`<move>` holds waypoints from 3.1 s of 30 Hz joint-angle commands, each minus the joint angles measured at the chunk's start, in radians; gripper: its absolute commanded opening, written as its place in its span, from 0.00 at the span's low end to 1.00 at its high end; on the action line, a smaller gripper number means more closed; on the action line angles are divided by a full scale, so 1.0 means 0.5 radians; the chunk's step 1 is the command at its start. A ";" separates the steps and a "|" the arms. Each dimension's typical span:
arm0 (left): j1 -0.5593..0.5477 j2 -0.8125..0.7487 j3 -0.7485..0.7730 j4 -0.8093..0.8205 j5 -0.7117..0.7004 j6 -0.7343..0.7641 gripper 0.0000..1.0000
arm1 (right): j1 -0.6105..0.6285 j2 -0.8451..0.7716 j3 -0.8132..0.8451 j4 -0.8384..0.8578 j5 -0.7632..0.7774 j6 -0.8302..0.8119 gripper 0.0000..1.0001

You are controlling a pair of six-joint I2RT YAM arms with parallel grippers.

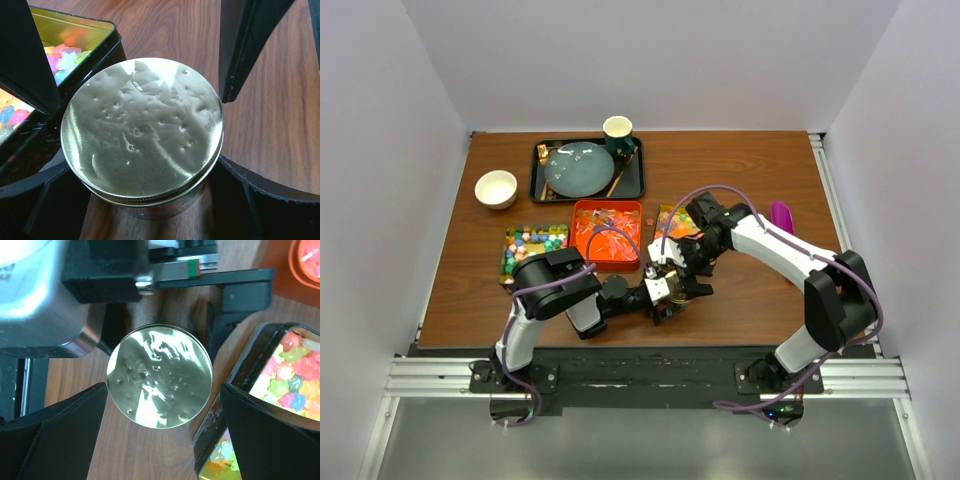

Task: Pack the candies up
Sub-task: Screw the bottle lid onto the packing bottle.

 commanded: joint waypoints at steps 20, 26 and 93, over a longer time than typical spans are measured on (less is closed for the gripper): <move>0.043 0.117 -0.014 -0.358 -0.013 0.080 0.00 | 0.054 -0.009 -0.134 0.090 -0.034 -0.189 0.95; 0.049 0.120 -0.011 -0.365 -0.025 0.083 0.00 | 0.054 -0.046 -0.217 0.281 0.002 0.117 0.69; 0.077 0.123 0.014 -0.411 0.097 -0.015 0.00 | 0.032 0.212 0.160 -0.305 0.033 -0.842 0.96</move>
